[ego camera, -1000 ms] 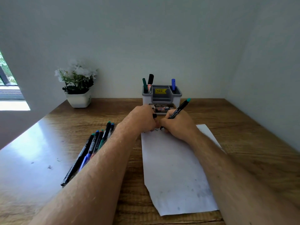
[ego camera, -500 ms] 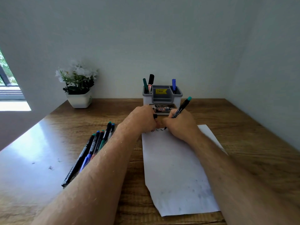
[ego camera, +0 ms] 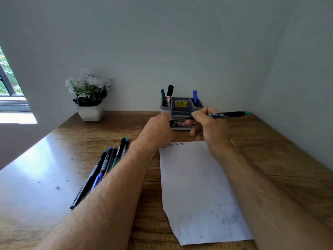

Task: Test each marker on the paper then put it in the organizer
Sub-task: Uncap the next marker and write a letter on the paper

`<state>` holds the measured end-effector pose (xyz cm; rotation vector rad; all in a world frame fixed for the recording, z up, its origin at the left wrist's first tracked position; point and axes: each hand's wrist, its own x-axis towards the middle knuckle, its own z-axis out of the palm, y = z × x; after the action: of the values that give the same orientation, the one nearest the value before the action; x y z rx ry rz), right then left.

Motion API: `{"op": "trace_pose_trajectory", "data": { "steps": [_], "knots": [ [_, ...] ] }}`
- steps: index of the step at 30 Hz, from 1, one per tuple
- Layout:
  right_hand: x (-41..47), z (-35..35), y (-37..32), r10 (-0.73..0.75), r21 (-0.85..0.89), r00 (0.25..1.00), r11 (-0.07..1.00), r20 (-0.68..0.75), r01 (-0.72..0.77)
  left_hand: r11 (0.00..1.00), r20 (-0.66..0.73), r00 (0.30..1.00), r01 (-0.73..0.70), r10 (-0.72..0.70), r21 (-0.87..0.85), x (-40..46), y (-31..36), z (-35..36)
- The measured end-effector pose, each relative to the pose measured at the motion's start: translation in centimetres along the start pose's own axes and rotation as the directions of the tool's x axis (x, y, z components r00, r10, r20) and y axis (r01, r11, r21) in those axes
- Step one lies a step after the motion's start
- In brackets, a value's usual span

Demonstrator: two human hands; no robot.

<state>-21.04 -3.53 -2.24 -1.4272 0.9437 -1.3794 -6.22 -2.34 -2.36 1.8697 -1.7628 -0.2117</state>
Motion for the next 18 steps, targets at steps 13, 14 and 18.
{"op": "trace_pose_trajectory", "data": {
  "steps": [13, 14, 18],
  "knots": [
    [-0.2, 0.5, 0.3, 0.036, 0.026, 0.990, 0.999, 0.136, -0.040, 1.000, -0.040, 0.999, -0.030, 0.029, -0.008, 0.7, -0.3, 0.8],
    [-0.2, 0.4, 0.3, 0.037, 0.016, 0.990, 0.999, 0.138, -0.040, 0.999, -0.042, 0.999, -0.032, 0.032, -0.002, 0.7, -0.3, 0.9],
    [-0.2, 0.4, 0.4, 0.035, -0.053, 0.991, 0.998, 0.131, -0.028, 0.998, -0.074, 0.995, -0.059, 0.060, 0.017, 0.6, -0.4, 1.0]
  ]
}}
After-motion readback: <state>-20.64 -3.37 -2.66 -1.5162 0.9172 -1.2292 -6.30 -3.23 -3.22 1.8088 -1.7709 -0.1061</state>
